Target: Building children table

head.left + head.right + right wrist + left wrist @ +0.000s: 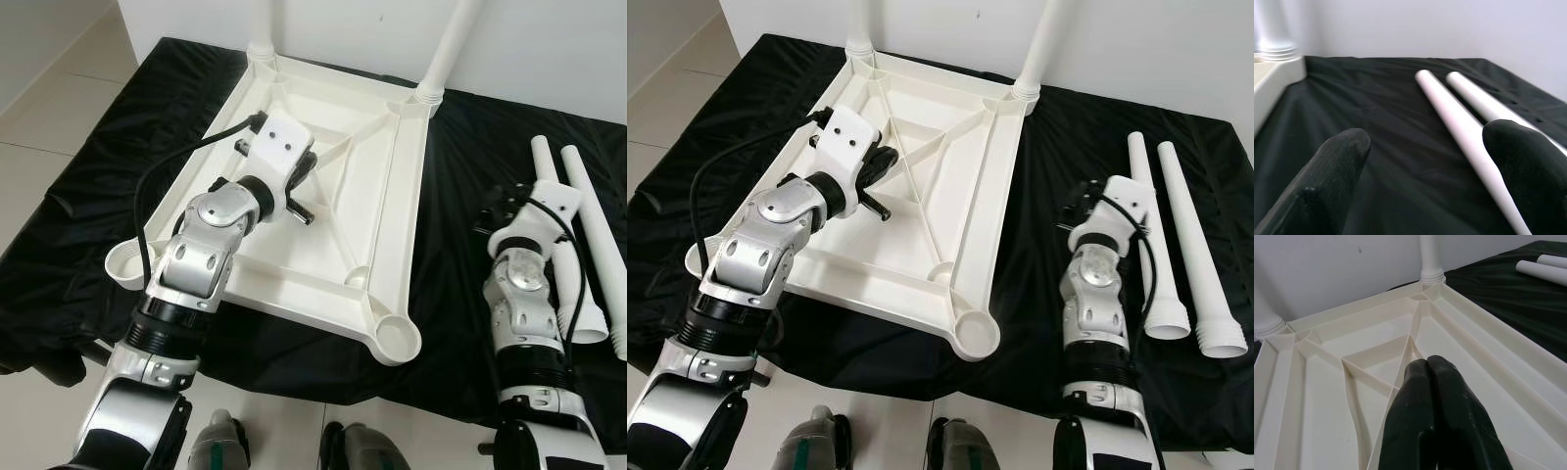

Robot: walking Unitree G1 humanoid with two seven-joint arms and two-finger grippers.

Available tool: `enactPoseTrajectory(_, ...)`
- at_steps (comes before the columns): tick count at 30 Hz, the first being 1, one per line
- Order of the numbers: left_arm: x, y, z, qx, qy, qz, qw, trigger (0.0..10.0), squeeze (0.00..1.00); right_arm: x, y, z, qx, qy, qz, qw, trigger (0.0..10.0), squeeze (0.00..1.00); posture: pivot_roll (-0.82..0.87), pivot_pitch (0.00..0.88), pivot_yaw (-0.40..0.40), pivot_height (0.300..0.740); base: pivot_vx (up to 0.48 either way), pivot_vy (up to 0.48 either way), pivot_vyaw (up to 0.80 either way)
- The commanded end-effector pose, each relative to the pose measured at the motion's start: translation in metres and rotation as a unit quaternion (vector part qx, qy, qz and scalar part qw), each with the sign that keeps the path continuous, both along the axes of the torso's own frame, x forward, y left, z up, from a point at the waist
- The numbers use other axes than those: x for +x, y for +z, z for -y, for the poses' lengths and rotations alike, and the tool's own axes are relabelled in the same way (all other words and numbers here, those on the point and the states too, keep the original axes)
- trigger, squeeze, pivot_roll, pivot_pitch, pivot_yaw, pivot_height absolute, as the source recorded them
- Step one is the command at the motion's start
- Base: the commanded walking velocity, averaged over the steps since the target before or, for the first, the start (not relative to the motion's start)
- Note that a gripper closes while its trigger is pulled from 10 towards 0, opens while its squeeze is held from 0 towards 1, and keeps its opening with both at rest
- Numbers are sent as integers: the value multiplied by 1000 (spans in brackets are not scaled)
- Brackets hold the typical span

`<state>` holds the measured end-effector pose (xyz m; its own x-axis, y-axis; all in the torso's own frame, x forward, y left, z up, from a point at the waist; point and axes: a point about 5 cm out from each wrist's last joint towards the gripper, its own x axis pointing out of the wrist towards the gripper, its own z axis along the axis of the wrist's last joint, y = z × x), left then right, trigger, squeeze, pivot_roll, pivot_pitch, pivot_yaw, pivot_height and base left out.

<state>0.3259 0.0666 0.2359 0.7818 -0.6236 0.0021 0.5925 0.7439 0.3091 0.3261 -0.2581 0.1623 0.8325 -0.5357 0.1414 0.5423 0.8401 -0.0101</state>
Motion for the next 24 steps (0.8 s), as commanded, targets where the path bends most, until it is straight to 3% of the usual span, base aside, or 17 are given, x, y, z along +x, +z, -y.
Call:
enactPoseTrajectory(1, -13, -3, 15, 12, -66, -21, 998, 10000, 0, -5, -6, 15, 10, -55, -13, 998, 10000, 0, 28, 62, -74, 740, 0, 0, 0)
enactPoseTrajectory(10, -24, -3, 27, 15, -90, -48, 995, 10000, 0, -19, -18, 42, 27, -160, -39, 986, 10000, 0, 18, 57, -69, 740, 0, 0, 0)
enactPoseTrajectory(24, -30, -1, 27, 37, -90, -56, 994, 10000, 0, -29, -35, 52, 53, -197, -80, 976, 10000, 0, 16, 76, -68, 740, 0, 0, 0)
